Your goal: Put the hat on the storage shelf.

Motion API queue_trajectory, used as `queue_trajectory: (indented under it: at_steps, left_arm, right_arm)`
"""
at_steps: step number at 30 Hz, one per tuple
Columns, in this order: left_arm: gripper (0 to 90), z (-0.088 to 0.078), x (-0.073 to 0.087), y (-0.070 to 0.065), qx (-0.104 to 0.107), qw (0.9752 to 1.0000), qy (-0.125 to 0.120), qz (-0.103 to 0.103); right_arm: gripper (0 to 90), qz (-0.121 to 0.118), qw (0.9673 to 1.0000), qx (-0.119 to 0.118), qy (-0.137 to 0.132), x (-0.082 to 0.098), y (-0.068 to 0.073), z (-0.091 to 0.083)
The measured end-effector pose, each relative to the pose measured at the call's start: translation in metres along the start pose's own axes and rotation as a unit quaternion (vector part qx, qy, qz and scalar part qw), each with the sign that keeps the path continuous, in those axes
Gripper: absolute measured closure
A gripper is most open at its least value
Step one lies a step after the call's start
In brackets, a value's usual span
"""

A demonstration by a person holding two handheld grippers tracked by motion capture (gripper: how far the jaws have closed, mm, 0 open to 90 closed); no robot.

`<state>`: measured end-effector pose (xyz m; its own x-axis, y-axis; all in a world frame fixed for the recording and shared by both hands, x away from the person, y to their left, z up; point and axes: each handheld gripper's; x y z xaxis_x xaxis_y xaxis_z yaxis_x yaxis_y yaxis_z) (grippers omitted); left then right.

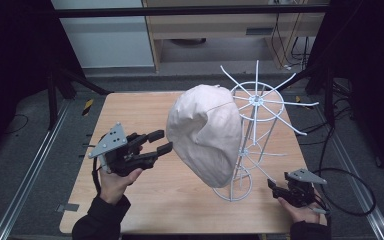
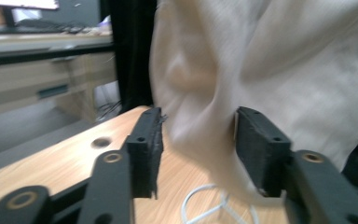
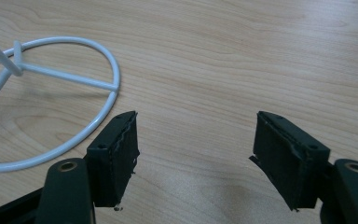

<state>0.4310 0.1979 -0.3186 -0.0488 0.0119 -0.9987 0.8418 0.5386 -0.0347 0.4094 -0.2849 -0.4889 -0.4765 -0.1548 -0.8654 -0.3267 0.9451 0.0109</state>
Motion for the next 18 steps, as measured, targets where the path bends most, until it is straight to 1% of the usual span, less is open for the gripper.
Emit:
queue_trajectory:
  at_steps: [1,2,3,4,5,6,7,8,9,11,12,13,14,15,16,17,18]
  left_arm:
    - [47.2,-0.010,0.005,0.004,-0.022,0.9997,0.009,-0.002]
    - [46.4,-0.010,0.005,0.004,-0.022,0.9997,0.009,-0.002]
    - [46.4,-0.016,0.009,0.008,-0.032,0.9994,0.011,-0.008]
    - [44.1,-0.023,0.013,0.011,-0.042,0.9990,0.011,-0.014]
    - [42.4,-0.026,0.015,0.012,-0.048,0.9986,0.013,-0.016]
    - [40.3,-0.034,0.020,0.016,-0.070,0.9973,0.018,-0.017]
    - [39.4,-0.038,0.023,0.018,-0.078,0.9966,0.021,-0.020]
    - [38.3,-0.038,0.023,0.018,-0.078,0.9966,0.021,-0.020]
    - [37.7,-0.046,0.029,0.023,-0.099,0.9943,0.032,-0.023]
    - [36.1,-0.051,0.037,0.026,-0.118,0.9917,0.040,-0.029]
    - [35.4,-0.051,0.037,0.026,-0.118,0.9917,0.040,-0.029]
    - [34.8,-0.054,0.041,0.028,-0.128,0.9902,0.048,-0.031]
    - [34.5,-0.058,0.050,0.032,-0.145,0.9870,0.059,-0.038]
    - [34.0,-0.058,0.050,0.032,-0.145,0.9870,0.059,-0.038]
    - [32.7,-0.060,0.056,0.035,-0.152,0.9855,0.062,-0.044]
    - [32.1,-0.062,0.067,0.038,-0.167,0.9820,0.076,-0.047]
    - [31.8,-0.062,0.067,0.038,-0.167,0.9820,0.076,-0.047]
  right_arm:
    - [30.2,0.002,1.0000,0.000,-0.002,0.000,0.000,0.000]
    - [30.2,0.002,1.0000,0.000,-0.002,0.000,0.000,0.000]
    - [30.0,0.003,1.0000,-0.001,-0.003,0.000,0.000,0.000]
    - [29.7,0.006,1.0000,-0.002,-0.002,0.000,0.001,0.000]
    - [29.2,0.003,1.0000,-0.001,-0.003,0.000,0.001,0.000]
    - [28.4,0.004,1.0000,-0.002,-0.003,0.000,0.001,0.001]
    - [28.0,0.009,1.0000,-0.002,-0.001,0.000,0.002,0.000]
    - [28.0,0.009,1.0000,-0.002,-0.001,0.000,0.002,0.000]
    - [27.2,0.009,1.0000,-0.002,0.000,0.000,0.002,0.000]
    - [26.6,0.011,0.9999,-0.003,-0.002,0.000,0.002,0.000]
    - [26.0,0.007,1.0000,-0.002,-0.005,0.000,0.001,0.000]
    - [25.5,0.011,0.9999,-0.002,-0.005,0.000,0.002,0.000]
    - [24.9,0.013,0.9999,-0.003,-0.005,-0.001,0.002,0.000]
    - [24.4,0.014,0.9999,-0.004,-0.005,-0.001,0.002,0.000]
    - [23.6,0.009,0.9999,-0.001,-0.006,0.000,0.002,0.001]
    - [22.9,0.010,0.9999,-0.001,-0.005,0.000,0.002,0.001]
    - [22.7,0.010,0.9999,-0.001,-0.006,0.000,0.002,0.001]
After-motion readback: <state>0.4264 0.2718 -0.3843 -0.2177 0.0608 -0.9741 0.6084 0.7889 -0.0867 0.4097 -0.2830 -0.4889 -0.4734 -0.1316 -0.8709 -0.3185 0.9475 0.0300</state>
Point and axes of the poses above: each handheld gripper's, and its own axes: z roughly forward along the jaws, x roughly out of its underside, y roughly to its left, and after that the axes turned 6 degrees about -y, right-handed
